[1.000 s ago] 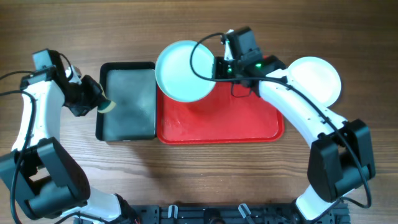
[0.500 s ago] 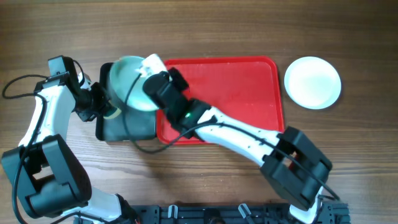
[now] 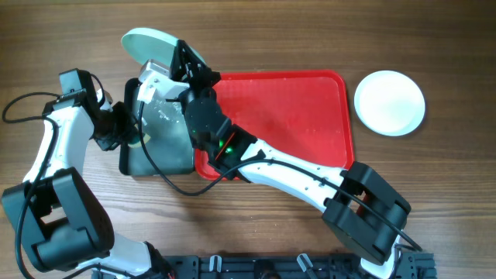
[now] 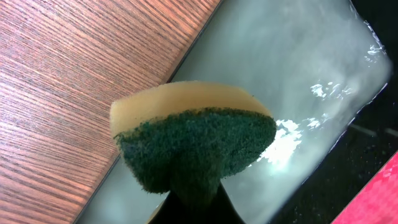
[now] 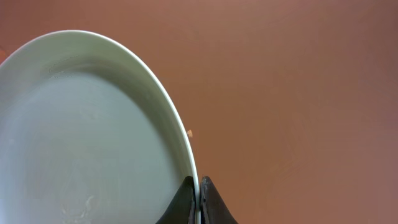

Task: Clean dirty plates on tray and stack at the side
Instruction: 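Lift the pale-blue plate with the right gripper and carry it rightward, then lower the pale-blue plate onto the plate stack at right, release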

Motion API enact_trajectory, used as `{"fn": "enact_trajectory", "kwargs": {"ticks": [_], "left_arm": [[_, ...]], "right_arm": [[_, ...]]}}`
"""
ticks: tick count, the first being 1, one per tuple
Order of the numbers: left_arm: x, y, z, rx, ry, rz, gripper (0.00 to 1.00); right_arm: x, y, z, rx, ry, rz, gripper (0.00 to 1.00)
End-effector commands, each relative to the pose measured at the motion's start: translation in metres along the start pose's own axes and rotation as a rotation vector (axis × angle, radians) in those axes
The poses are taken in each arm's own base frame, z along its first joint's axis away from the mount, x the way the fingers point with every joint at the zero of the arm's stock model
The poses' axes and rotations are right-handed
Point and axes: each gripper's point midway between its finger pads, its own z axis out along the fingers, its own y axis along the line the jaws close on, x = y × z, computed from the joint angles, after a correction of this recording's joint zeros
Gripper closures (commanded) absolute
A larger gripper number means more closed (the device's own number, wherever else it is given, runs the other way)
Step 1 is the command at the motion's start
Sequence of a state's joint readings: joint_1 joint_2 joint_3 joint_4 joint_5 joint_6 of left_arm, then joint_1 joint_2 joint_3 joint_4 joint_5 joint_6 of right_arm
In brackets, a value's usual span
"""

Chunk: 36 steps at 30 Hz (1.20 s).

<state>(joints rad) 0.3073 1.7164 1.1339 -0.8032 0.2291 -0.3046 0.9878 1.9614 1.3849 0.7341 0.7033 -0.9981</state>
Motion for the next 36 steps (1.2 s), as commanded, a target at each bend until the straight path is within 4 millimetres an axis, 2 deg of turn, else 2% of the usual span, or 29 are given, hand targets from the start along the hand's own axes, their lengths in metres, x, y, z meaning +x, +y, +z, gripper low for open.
{"fn": "enact_trajectory", "kwargs": {"ticks": [1,4,10,12,14,16,17,19,20,21,22,24,26,27,30,32,35,36], "left_arm": [[-0.001,-0.002,-0.005,0.005,-0.018,0.008,0.96],[-0.001,-0.002,-0.005,0.005,-0.018,0.008,0.96],[-0.001,-0.002,-0.005,0.005,-0.018,0.008,0.96],[-0.001,-0.002,-0.005,0.005,-0.018,0.008,0.96],[-0.001,-0.002,-0.005,0.005,-0.019,0.008,0.96],[-0.002,-0.002,-0.005,0.006,-0.022,0.009,0.96],[-0.002,-0.003,-0.005,0.007,-0.023,0.009,0.96],[-0.002,-0.003,-0.005,0.008,-0.023,0.012,0.96],[-0.001,-0.005,-0.004,0.008,-0.022,0.017,0.96],[0.000,-0.010,-0.003,0.011,-0.022,0.033,0.96],[0.000,-0.016,-0.002,0.018,-0.030,0.052,0.95],[-0.001,-0.024,-0.001,0.028,-0.045,0.088,0.95],[-0.003,-0.035,0.000,0.043,-0.063,0.118,0.96],[-0.002,-0.044,0.001,0.054,-0.073,0.144,0.96],[0.012,-0.086,0.005,0.141,-0.072,0.295,0.96],[0.027,-0.118,0.009,0.175,-0.082,0.392,0.96],[0.058,-0.167,0.013,0.235,-0.094,0.543,0.96],[0.072,-0.183,0.015,0.235,-0.105,0.603,0.96]], "right_arm": [[-0.014,-0.003,-0.001,-0.012,-0.056,-0.005,0.96],[-0.014,-0.002,-0.001,-0.012,-0.056,0.017,0.96],[-0.008,-0.006,0.003,-0.005,-0.036,0.183,0.96],[0.008,-0.016,0.008,0.037,0.015,0.284,0.96],[0.033,-0.017,0.015,0.058,0.098,0.446,0.96],[0.059,0.002,0.018,0.002,0.190,0.574,0.96],[0.079,0.028,0.016,-0.097,0.270,0.654,0.96],[0.103,0.074,0.004,-0.313,0.412,0.832,0.96],[0.110,0.084,0.000,-0.372,0.463,0.910,0.96],[0.117,0.091,0.000,-0.455,0.522,1.066,0.96],[0.116,0.083,0.004,-0.526,0.524,1.179,0.96],[0.112,0.061,0.009,-0.616,0.498,1.286,0.96],[0.114,0.022,0.010,-0.724,0.451,1.349,0.96],[0.125,0.000,0.008,-0.736,0.466,1.373,0.96],[0.186,-0.050,-0.003,-0.617,0.613,1.390,0.96],[0.227,-0.075,-0.017,-0.557,0.702,1.348,0.95],[0.290,-0.098,-0.047,-0.499,0.865,1.289,0.96],[0.318,-0.106,-0.062,-0.457,0.953,1.269,0.96]]}}
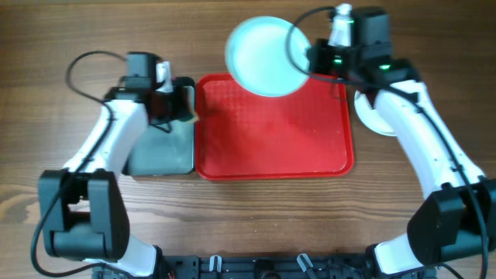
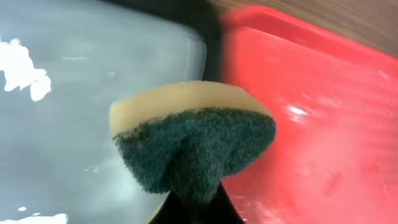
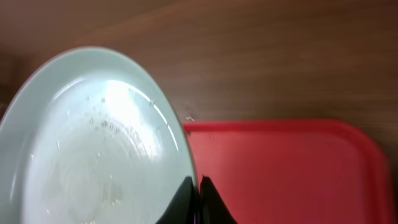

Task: Clean dirty plates on tray and stack at the side
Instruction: 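Lower the pale-blue plate onto the plate stack at right, release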

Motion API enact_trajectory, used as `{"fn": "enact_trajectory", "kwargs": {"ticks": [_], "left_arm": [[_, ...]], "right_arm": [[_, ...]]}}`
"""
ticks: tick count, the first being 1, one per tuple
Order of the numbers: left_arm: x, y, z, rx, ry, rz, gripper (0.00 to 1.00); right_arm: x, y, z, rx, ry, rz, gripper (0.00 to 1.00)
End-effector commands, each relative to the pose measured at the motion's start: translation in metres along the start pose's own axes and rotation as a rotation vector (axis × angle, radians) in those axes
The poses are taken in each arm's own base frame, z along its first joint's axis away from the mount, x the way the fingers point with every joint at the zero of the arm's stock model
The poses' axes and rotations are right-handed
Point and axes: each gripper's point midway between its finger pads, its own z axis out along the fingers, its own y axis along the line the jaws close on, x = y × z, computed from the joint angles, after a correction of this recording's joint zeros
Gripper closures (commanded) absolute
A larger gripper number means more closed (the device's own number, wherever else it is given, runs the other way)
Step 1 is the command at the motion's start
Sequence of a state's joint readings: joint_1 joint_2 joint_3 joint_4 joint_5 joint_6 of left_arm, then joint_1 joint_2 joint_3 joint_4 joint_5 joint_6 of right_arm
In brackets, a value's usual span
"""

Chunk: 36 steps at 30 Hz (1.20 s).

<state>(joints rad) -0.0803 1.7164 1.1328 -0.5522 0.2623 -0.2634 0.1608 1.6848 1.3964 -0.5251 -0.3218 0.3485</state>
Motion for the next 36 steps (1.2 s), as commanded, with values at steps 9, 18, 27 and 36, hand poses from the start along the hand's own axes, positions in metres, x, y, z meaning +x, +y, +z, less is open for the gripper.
{"fn": "enact_trajectory", "kwargs": {"ticks": [9,18,27,36], "left_arm": [[0.032,-0.075,0.013,-0.126,-0.062,0.320,0.96],[0.032,-0.070,0.013,-0.134,-0.056,0.311,0.96],[-0.003,-0.009,-0.005,-0.232,-0.113,0.139,0.96],[-0.014,0.076,-0.022,-0.340,-0.064,0.062,0.96]], "right_arm": [[0.025,-0.213,-0.092,0.669,0.073,0.228,0.96],[0.089,-0.316,-0.090,0.891,0.039,0.471,0.96],[0.107,-0.305,-0.064,0.757,0.095,0.465,0.43],[0.107,-0.304,-0.064,0.757,0.098,0.460,0.19]]}}
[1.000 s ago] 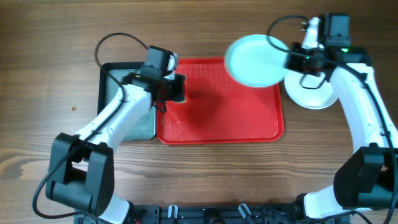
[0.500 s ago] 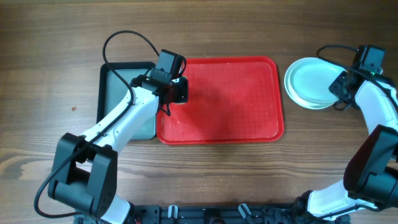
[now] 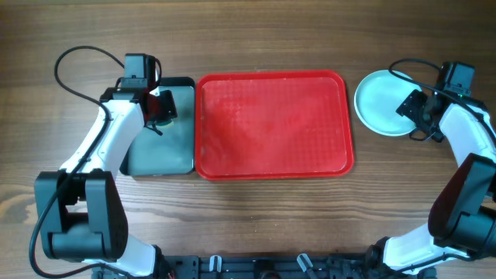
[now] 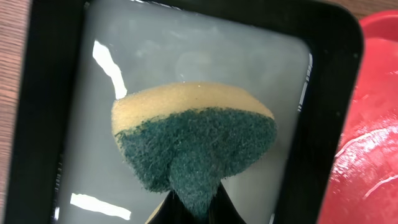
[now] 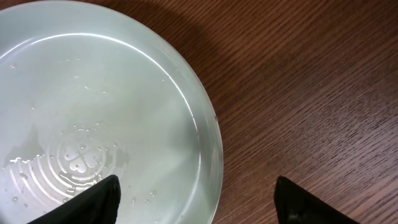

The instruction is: Clean dirty plates on tray and stack at the side

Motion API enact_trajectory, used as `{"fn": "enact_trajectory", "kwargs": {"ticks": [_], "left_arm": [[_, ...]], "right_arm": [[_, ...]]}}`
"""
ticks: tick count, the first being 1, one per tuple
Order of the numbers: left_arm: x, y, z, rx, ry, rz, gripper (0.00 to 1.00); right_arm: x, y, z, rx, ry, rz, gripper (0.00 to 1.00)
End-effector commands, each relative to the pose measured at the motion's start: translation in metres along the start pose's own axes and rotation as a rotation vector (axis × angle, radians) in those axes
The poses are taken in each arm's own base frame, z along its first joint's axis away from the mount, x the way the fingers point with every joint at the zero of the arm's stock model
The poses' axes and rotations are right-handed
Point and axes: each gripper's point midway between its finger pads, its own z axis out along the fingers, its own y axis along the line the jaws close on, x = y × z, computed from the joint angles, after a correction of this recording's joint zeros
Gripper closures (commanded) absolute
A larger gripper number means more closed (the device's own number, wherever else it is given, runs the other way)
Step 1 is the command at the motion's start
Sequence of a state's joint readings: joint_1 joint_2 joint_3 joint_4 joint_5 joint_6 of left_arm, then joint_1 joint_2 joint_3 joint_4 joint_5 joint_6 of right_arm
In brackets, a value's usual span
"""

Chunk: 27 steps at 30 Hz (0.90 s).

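A pale green plate [image 3: 381,102] lies on the table right of the red tray [image 3: 271,159]. Water drops show on the plate [image 5: 93,112]. My right gripper [image 3: 411,108] is open at its right rim, with one finger [image 5: 93,199] over the plate and the other over bare wood, so the rim lies between them; the right gripper [image 5: 199,205] holds nothing. My left gripper [image 3: 161,108] is shut on a yellow and green sponge [image 4: 193,134] and hangs over the black basin [image 3: 159,155]. Only the tips of the left gripper [image 4: 193,208] show under the sponge.
The basin's black rim [image 4: 50,93] encloses cloudy water and touches the tray's left side. No plates are on the tray. Cables trail from both arms at the far left and far right. A black rail runs along the table's near edge [image 3: 256,267].
The right gripper held the green plate over the tray's far edge. Now the plate lies right of the tray and the gripper is open. The sponge moved from the basin-tray border to over the basin.
At first the right gripper held the green plate tilted over the basin's far end, and a white plate lay right of the tray. Then the plate was above the tray's far edge. Now it rests where the white plate lay, released. The left gripper kept the sponge throughout.
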<state>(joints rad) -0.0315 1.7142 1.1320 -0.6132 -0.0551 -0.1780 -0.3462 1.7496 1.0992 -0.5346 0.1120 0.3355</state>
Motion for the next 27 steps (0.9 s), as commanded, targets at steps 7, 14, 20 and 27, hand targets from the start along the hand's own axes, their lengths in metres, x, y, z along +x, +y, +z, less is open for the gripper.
{"fn": "enact_trajectory", "kwargs": {"ticks": [7,14,20,27], "left_arm": [[0.006,0.000,0.014,0.029,0.040,0.026,0.80],[-0.025,-0.006,-0.011,0.051,-0.062,0.022,0.38],[-0.067,-0.015,-0.041,0.091,-0.241,0.016,0.00],[-0.066,-0.014,-0.041,0.090,-0.239,0.017,0.00]], "right_arm": [[0.007,0.000,0.006,-0.002,0.024,-0.028,0.13],[-0.041,0.013,-0.037,-0.057,-0.127,-0.063,0.00],[-0.054,0.038,-0.054,-0.203,-0.183,-0.060,0.00],[-0.054,0.038,-0.054,-0.202,-0.183,-0.060,0.00]]}}
